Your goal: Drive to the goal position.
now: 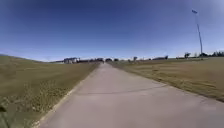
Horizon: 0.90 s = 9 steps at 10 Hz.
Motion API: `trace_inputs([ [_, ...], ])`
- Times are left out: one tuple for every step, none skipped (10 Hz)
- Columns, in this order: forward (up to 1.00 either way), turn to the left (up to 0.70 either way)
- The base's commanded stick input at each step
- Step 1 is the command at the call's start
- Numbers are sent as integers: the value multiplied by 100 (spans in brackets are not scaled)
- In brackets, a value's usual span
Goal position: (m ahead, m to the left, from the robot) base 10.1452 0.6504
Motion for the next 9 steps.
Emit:
trace_inputs([
  [100,0],
  [100,0],
  [100,0],
  [100,0],
  [100,0],
  [100,0],
  [100,0],
  [100,0],
  [100,0],
])
